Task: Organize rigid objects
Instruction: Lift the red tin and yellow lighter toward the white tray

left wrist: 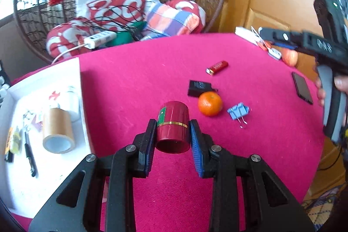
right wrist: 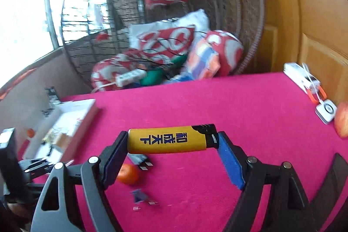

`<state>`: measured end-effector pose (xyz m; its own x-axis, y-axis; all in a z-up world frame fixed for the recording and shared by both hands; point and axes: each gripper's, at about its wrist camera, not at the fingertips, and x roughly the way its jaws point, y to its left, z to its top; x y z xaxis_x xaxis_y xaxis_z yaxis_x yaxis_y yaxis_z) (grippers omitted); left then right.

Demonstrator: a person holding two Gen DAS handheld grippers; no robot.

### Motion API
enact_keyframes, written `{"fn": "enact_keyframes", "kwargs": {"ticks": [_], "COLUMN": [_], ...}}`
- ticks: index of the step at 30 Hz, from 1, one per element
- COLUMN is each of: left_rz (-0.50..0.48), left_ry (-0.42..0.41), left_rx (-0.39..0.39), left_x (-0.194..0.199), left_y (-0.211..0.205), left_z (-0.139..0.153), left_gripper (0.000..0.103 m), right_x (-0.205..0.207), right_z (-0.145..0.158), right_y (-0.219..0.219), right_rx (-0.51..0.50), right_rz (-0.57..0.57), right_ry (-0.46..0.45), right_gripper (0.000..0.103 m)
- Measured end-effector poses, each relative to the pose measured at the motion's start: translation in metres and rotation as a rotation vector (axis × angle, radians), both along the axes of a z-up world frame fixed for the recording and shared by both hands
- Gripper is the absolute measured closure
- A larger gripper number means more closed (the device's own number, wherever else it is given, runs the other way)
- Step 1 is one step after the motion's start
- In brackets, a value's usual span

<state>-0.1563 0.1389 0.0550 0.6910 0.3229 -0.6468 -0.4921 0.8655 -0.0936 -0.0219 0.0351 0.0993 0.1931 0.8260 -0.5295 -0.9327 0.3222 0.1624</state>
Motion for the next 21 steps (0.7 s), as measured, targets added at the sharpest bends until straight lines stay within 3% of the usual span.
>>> {"fn": "enact_keyframes", "kwargs": {"ticks": [5,16,21], "left_rz": [0.027,-0.034,0.066], "left_ry": [0.003,-0.025,-0.086], "left_rx": [0.019,0.012,-0.003], "left_x": [-0.005,-0.014,-0.043], "left_y": [0.003,0.015,0.026], "left_z": [0.014,0.051,0.058], "left_gripper": [0.073,0.074,0.074], "right_x": [-0.023,-0.042,-0.050], "right_z": [0.007,0.027,0.039], "right_y": [0.006,-0.017,0.000], "right_rx": [0.041,0.193,0.184], "right_rz": [0.078,-0.015,0.044], "right_ry": [-0.027,-0.008,-0.004], "right_gripper": [0.023,0.023,0.023]}}
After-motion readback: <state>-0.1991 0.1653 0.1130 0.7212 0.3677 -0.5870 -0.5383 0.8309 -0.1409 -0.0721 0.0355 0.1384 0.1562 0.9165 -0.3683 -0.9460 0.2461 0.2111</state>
